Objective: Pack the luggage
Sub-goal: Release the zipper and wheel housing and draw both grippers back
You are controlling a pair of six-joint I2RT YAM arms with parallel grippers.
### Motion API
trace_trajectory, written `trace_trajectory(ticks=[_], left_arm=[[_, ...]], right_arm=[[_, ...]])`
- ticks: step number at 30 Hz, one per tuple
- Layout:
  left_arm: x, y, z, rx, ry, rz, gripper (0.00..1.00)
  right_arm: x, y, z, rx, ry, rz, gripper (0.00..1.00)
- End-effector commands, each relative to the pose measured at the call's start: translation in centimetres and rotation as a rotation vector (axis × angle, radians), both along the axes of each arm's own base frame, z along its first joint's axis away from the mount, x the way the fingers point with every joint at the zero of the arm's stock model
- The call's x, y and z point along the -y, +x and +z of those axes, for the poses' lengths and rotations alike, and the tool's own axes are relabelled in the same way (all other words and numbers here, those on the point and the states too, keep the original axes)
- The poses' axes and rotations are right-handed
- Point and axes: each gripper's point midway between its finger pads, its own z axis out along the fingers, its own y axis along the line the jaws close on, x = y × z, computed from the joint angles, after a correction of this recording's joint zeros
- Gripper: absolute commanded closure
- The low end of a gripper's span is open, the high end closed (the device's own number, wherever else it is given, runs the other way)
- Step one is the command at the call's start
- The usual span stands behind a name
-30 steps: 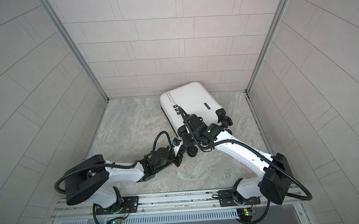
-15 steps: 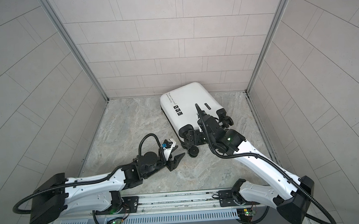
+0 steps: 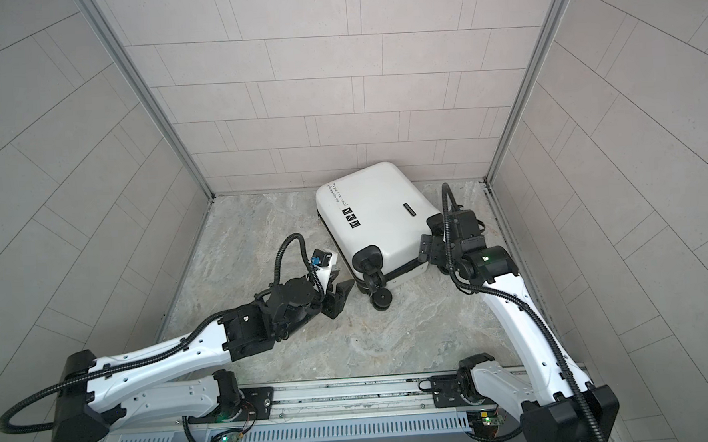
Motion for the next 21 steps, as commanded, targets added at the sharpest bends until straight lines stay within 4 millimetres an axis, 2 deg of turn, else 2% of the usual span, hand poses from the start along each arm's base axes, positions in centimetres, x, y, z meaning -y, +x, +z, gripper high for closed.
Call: trace_trajectory(ticks=[1,4,6,12,17,21], left_arm=[[-1.6,1.2,-1.2,-0.05,0.041,0.128,0.44],[-1.9,2.0,-1.5,-0.071,0.037,0.164,0.38],[-2.3,2.6,-1.7,-0.087,0.044,0.185,0.37],[-4.5,3.7,-1.5,-0.127,0.002,0.245,0.35],[-6.8,4.0,-1.5,-0.159,-0.065,0.289,0.32],[-8.8,4.1,-1.9,-0.173,-0.094,0.342,0.3]], right_arm=[[3.7,1.0,0.3,0.006,-0.03,-0.076,0.01],[5.3,3.1,0.5,0.064,0.085,-0.126,0.0],[5.3,4.9,1.2,0.11,0.171,-0.126,0.0],[5.4,9.4,2.8,0.19,0.209,-0.107,0.0],[4.5,12.6,1.2,0.141,0.277,-0.049,0.01],[2.4,13.6,-0.4,0.092,0.364,0.024,0.05]])
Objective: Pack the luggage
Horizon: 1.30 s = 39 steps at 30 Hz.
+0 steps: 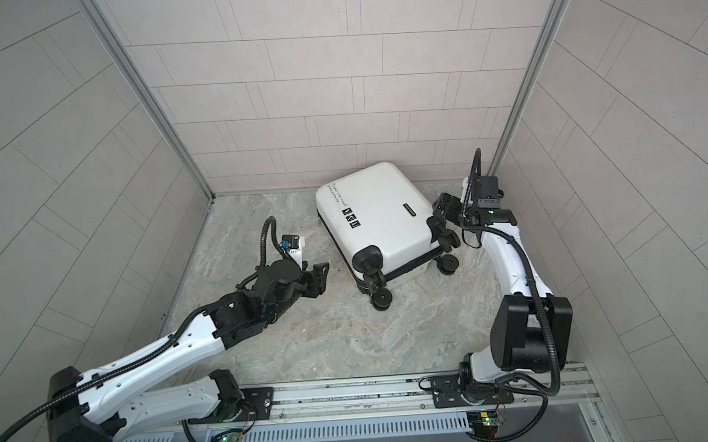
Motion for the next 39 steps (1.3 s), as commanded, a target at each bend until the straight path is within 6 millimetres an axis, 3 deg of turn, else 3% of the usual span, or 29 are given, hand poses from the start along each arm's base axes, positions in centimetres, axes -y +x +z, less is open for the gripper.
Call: trace_trajectory(ticks=[1,7,13,23,28,31,39], left_arm=[[-1.8,-0.2,-1.0,-0.037,-0.028,0.06,0.3],[-4.6,0.2,-0.8,-0.03,-0.05,0.128,0.28],[-5.9,0.4,-0.1,-0.022,-0.019,0.136,0.25],[-8.1,1.9,-2.1,-0.131,-0.015,0.183,0.18],[-9.0,3.1,-1.9,-0.165,-0.036,0.202,0.18],[-9.4,3.3,-1.4,-0.158,-0.015,0.207,0.18],[-10.0,1.4,-0.8,-0.169,0.059,0.172,0.23]], right_arm=[[-2.4,0.3,-0.2,0.004,0.072,0.08,0.05],[-6.1,-1.3,-1.9,-0.04,0.04,0.176,0.05],[-9.8,-3.7,-3.2,-0.076,0.054,0.243,0.07],[-16.1,-9.1,-4.2,-0.088,0.029,0.338,0.08],[-19.1,-11.7,-4.8,-0.089,0.016,0.398,0.07],[-20.0,-12.8,-5.2,-0.108,-0.028,0.435,0.07],[-18.3,-14.4,-6.0,-0.166,-0.137,0.445,0.05]])
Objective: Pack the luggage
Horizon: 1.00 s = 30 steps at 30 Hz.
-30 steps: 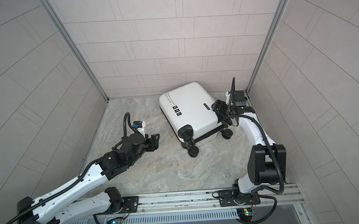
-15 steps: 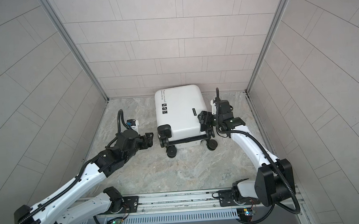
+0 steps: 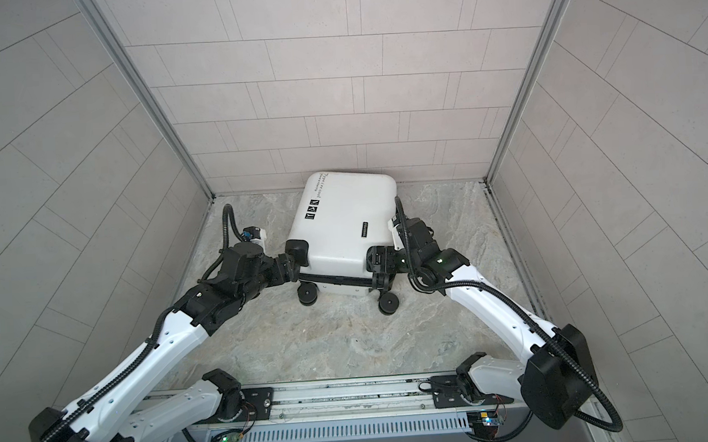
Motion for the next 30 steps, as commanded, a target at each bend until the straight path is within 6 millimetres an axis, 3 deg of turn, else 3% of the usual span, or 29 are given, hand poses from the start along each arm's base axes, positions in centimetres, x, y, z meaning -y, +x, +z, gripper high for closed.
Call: trace_trajectory(ticks=[1,5,9,12,16,22,30], left_arm=[[-0.6,-1.6,0.9,-0.004,0.041,-0.021,0.23],[-0.9,-2.7,0.1,-0.023,0.064,-0.013,0.23],[-2.4,-2.1,0.6,0.008,0.124,0.044,0.19],[-3.2,-0.3,1.8,0.016,0.15,0.071,0.17],[-3.7,3.3,1.1,-0.051,0.058,0.082,0.17],[-5.2,8.4,-1.8,-0.104,-0.045,0.153,0.2],[-6.7,13.1,-6.9,-0.23,-0.081,0.207,0.23]], right_arm=[[2.2,-2.1,-2.5,-0.088,-0.124,-0.006,0.05],[2.7,-3.5,-2.1,-0.087,-0.128,0.002,0.05],[2.7,-5.0,-1.7,-0.084,-0.118,0.025,0.04],[2.4,-6.0,-1.5,-0.083,-0.104,0.056,0.04],[2.7,-6.8,-1.6,-0.082,-0.119,0.058,0.05],[3.2,-7.2,-2.1,-0.086,-0.132,0.049,0.07],[3.8,-7.3,-1.6,-0.072,-0.148,0.032,0.06]])
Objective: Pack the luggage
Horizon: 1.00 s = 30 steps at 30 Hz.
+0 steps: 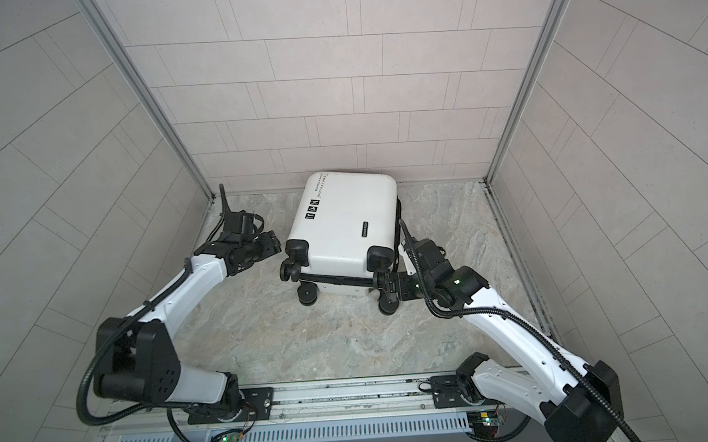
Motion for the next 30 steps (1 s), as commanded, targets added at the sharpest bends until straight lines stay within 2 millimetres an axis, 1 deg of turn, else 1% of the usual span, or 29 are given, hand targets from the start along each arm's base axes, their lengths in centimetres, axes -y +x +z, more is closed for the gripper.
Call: trace_trajectory(ticks=[1,5,8,11,14,21,27,30], left_arm=[[0.1,2.7,0.3,0.02,-0.041,0.005,0.24],[0.4,4.2,-1.3,-0.059,-0.042,-0.02,0.25],[1.2,5.6,-2.2,-0.087,-0.066,-0.037,0.28],[2.4,6.6,-2.9,-0.102,-0.098,-0.062,0.31],[3.9,7.4,-3.2,-0.108,-0.105,-0.107,0.31],[8.7,9.1,-3.3,-0.097,-0.109,-0.217,0.31],[13.2,10.8,-2.1,-0.052,-0.132,-0.306,0.31],[15.6,11.7,-1.3,-0.025,-0.174,-0.336,0.31]], right_arm=[[0.7,-0.3,0.6,0.023,-0.02,-0.014,0.05],[0.8,-0.4,1.0,0.042,-0.018,-0.002,0.03],[0.8,-0.5,1.3,0.054,-0.018,0.01,0.02],[0.9,-0.5,1.8,0.082,-0.015,0.017,0.02],[1.0,-0.5,2.2,0.106,-0.012,0.019,0.02],[1.1,-0.6,2.5,0.109,-0.004,0.014,0.01],[0.8,-0.7,2.3,0.082,0.031,-0.005,0.01],[0.6,-0.7,2.4,0.079,0.047,-0.01,0.01]])
